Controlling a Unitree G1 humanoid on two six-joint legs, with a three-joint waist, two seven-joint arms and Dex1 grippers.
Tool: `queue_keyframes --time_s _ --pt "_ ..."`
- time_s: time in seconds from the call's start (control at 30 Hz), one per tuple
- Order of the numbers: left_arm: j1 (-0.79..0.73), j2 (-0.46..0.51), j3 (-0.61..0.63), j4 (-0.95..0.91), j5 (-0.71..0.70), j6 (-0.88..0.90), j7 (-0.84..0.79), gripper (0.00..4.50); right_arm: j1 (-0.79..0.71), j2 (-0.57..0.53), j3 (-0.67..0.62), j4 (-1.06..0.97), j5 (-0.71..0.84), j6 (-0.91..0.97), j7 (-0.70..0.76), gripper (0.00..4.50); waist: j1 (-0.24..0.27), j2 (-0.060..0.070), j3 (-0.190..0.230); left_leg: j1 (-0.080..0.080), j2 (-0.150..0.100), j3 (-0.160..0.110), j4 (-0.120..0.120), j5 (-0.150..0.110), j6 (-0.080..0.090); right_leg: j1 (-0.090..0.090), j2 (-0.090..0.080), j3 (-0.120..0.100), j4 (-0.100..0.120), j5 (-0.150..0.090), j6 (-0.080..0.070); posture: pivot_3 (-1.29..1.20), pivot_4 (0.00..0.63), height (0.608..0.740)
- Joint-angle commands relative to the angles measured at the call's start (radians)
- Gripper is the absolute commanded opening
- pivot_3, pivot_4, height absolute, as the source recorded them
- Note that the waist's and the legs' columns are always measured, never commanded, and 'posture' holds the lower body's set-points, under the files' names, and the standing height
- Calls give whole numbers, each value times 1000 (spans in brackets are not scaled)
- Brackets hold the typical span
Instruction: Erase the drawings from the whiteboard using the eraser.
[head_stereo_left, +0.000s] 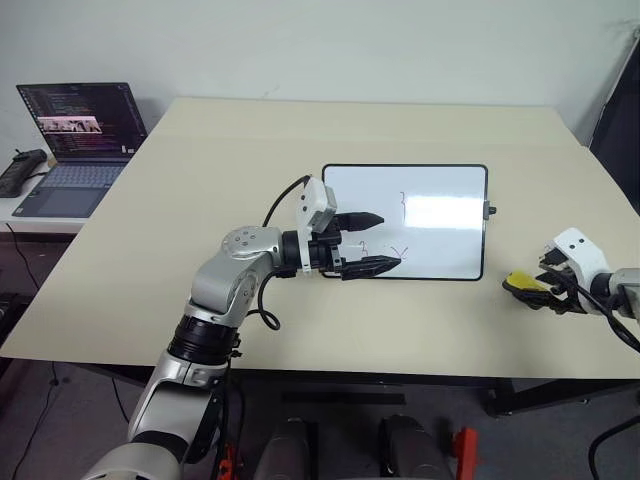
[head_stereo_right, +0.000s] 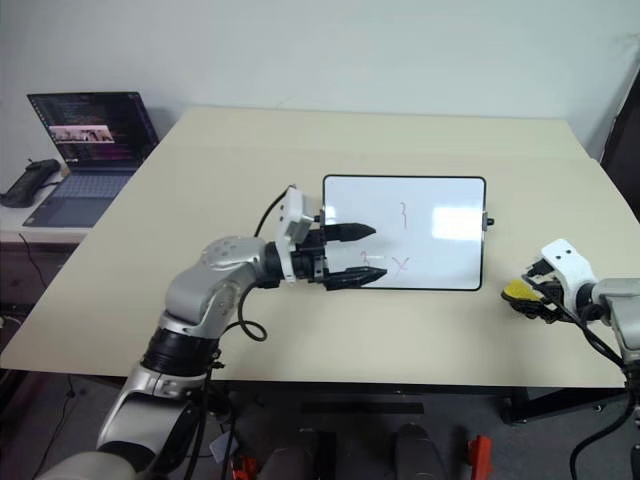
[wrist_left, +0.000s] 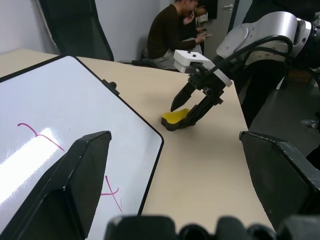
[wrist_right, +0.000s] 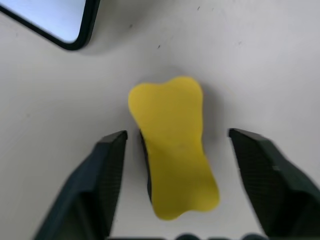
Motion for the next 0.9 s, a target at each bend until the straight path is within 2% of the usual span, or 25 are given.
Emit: queue_keyframes --time_s 0.03,0.3,0.4,0.6,0.67,0.9 --pt "-3 5 11 -31 -3 -12 -1 4500 -40 -15 -5 19 8 -25 11 4473 0 0 0 0 0 0 0 0 0 0 0 0 0 0 0 0 150 740" --pt "2 9 14 -36 -4 -12 5 4500 -68 -6 2 84 30 -43 46 4473 3 0 0 0 0 0 0 0 0 0 0 0 0 0 0 0 150 740" --pt "4 9 14 -40 -5 -10 8 4500 -78 4 -9 122 50 -44 56 3925 4 0 0 0 0 0 0 0 0 0 0 0 0 0 0 0 150 740" --pt "2 10 15 -43 -5 -7 11 4500 -72 1 -17 171 67 -66 64 1739 5 0 0 0 0 0 0 0 0 0 0 0 0 0 0 0 150 740" --pt "1 11 15 -41 -5 -6 10 4500 -69 1 -17 177 69 -68 61 1179 5 0 0 0 0 0 0 0 0 0 0 0 0 0 0 0 150 740" --pt "-11 35 34 -39 1 -15 13 4500 -71 -38 -83 84 103 -49 34 1120 5 0 0 0 0 0 0 0 0 0 0 0 0 0 0 0 150 740"
